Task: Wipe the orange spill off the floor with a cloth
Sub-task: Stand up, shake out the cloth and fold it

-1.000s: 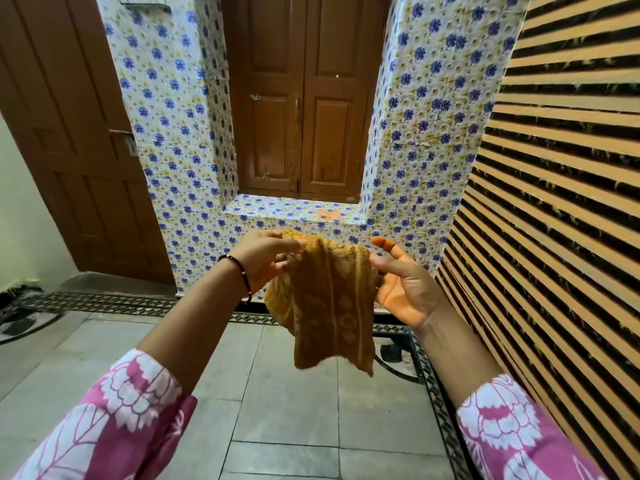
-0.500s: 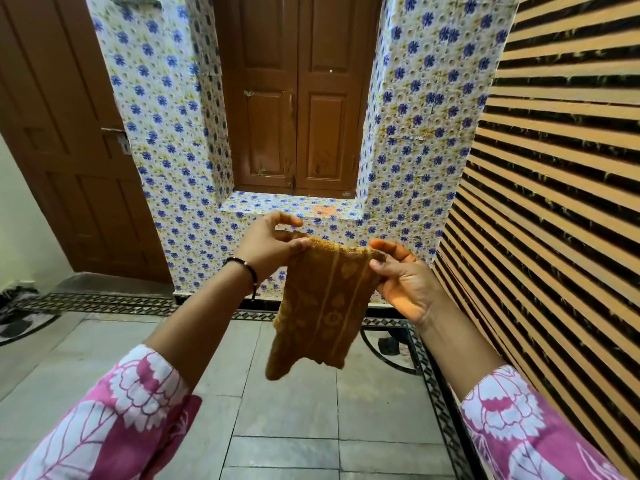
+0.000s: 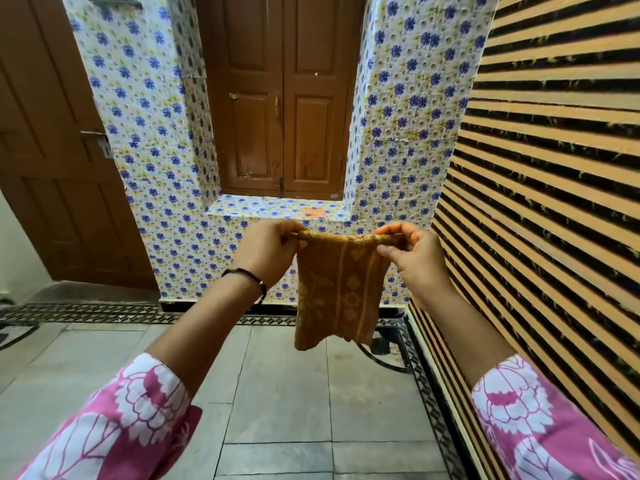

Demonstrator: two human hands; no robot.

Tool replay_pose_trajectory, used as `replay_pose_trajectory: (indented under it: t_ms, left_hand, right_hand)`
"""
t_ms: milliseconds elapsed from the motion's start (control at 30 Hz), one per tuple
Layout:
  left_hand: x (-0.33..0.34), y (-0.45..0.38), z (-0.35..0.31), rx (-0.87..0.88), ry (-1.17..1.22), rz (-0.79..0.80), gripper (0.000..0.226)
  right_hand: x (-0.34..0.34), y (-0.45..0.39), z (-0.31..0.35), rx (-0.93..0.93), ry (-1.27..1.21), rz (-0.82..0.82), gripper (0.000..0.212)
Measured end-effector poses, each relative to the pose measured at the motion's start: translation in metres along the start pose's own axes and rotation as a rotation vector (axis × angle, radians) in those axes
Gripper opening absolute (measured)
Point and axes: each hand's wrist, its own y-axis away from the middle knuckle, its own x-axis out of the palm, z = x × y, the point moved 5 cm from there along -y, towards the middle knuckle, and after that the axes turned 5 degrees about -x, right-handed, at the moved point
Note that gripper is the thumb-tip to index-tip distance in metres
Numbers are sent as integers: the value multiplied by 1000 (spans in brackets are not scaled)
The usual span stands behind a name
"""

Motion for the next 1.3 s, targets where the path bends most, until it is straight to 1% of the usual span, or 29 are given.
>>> replay_pose_trajectory:
  t_ms: [67,133,200,300,367,400,433,467,500,567,600,633,667,700,767,800,933,1033,1133,1233,1300]
  left_hand:
    - [-1,-1,-1,7,65,-21,13]
    - [2,0,-2,-5,160,22,7]
    - [10,2,-3,-21,287,77,17]
    - [17,1,-6,-85,611,60,20]
    - [22,4,-4,-180,857,34,19]
    - [26,6,-2,-236,982,49,17]
    - [32,10,-1,-282,1090,93,17]
    - [38,14,-1,-313,1171,156,24]
    - [45,19,0,-335,1223,224,37]
    - [59,27,5,-365,1249,374,70]
    - [67,33,5,-365,1225,455,77]
    - [74,38,4,-347,1183,531,75]
    - [81,44,3,-324,1131,590,66]
    - [85,48,1,-299,1080,613,54]
    - [85,49,-1,-277,1051,576,34]
    - [82,48,-2,-284,1067,545,31]
    - [61,42,-7,-257,1138,441,32]
    - [54,40,-18,-199,1125,450,31]
    - [52,35,-25,-218,1158,435,29]
    - [54,31,-23,-272,1203,408,20]
    - [56,29,-17,-321,1208,386,16]
  right_hand:
    - [-3,0,3,-21,50,-28,23]
    - [-3,2,6,-22,-16,-10,17]
    - [1,4,6,-2,-140,26,12]
    - [8,6,14,-11,-252,7,10]
    - [12,5,23,-39,-278,-38,9]
    - [14,4,27,-57,-291,-54,9]
    - [16,3,31,-75,-304,-66,10]
    - [17,2,35,-90,-317,-77,8]
    - [19,1,38,-100,-331,-81,8]
    - [21,-1,40,-69,-378,-85,11]
    - [22,-3,40,-40,-409,-93,12]
    - [22,-5,41,-15,-436,-108,12]
    - [20,-7,41,4,-450,-130,12]
    - [17,-9,40,22,-454,-151,11]
    - [9,-12,38,63,-452,-184,11]
    - [4,-12,34,88,-455,-195,11]
    - [-13,-9,16,210,-544,-194,5]
    - [-19,-2,5,282,-664,-181,3]
    - [-11,13,-15,421,-740,-110,43]
    - [14,47,-38,676,-793,77,50]
    - [29,70,-45,808,-872,125,54]
